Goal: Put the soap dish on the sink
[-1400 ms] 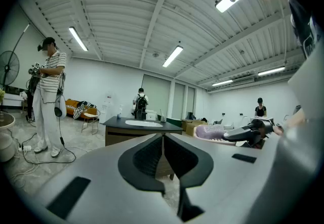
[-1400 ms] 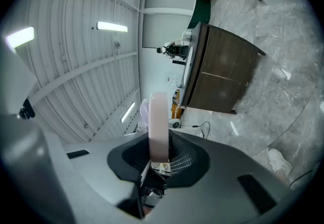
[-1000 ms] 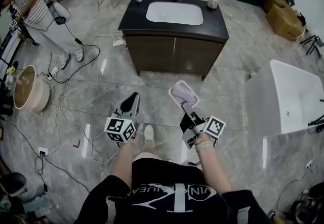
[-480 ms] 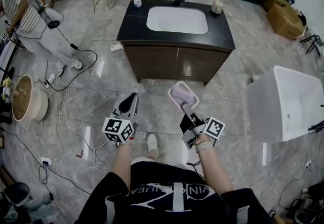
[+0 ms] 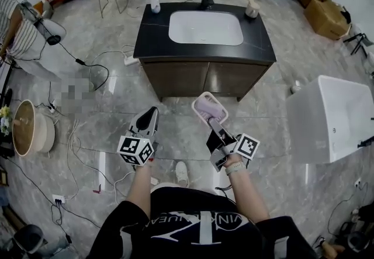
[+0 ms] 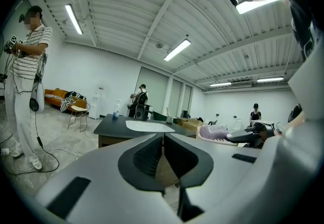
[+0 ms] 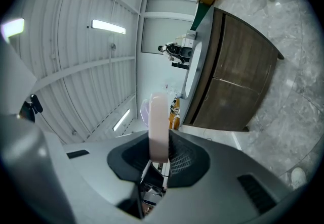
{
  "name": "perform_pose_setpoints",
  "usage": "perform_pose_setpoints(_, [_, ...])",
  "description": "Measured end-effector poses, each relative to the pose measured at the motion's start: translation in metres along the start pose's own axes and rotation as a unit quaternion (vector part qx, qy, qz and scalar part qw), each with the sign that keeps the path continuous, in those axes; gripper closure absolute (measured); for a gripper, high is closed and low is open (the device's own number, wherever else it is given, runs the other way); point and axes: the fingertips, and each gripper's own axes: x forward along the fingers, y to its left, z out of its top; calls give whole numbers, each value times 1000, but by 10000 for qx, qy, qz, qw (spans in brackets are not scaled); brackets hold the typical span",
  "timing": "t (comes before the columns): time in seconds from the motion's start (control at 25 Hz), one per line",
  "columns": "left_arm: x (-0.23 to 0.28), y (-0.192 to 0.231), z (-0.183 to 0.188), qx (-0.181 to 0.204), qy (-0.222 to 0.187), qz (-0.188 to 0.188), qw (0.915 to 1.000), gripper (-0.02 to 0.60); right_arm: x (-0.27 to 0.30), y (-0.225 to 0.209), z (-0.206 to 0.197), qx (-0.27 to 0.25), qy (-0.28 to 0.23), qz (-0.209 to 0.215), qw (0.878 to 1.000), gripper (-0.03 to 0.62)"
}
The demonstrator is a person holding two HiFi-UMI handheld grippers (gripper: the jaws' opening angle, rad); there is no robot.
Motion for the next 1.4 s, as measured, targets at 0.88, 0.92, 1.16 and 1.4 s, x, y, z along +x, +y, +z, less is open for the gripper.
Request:
perform_pose_setpoints(0.88, [59,81,7,-52,-3,-181,9998,554,93,-18,27,-34,-136,-53,9999,518])
perform_pose_setpoints(0.92, [63,86,6,-72,3,-152,9999,553,99,-20,29,-22,-118,-53,9999,519])
perform_pose_setpoints(1.16, [94,118,12,-100,-29,12,9999,553,143,-31,51,36,39,46,10000,517])
perform_pose_setpoints(1.4, [143,140,30,-79,-80,-5,9999,553,192,-41,90,23,119,73,9999,517])
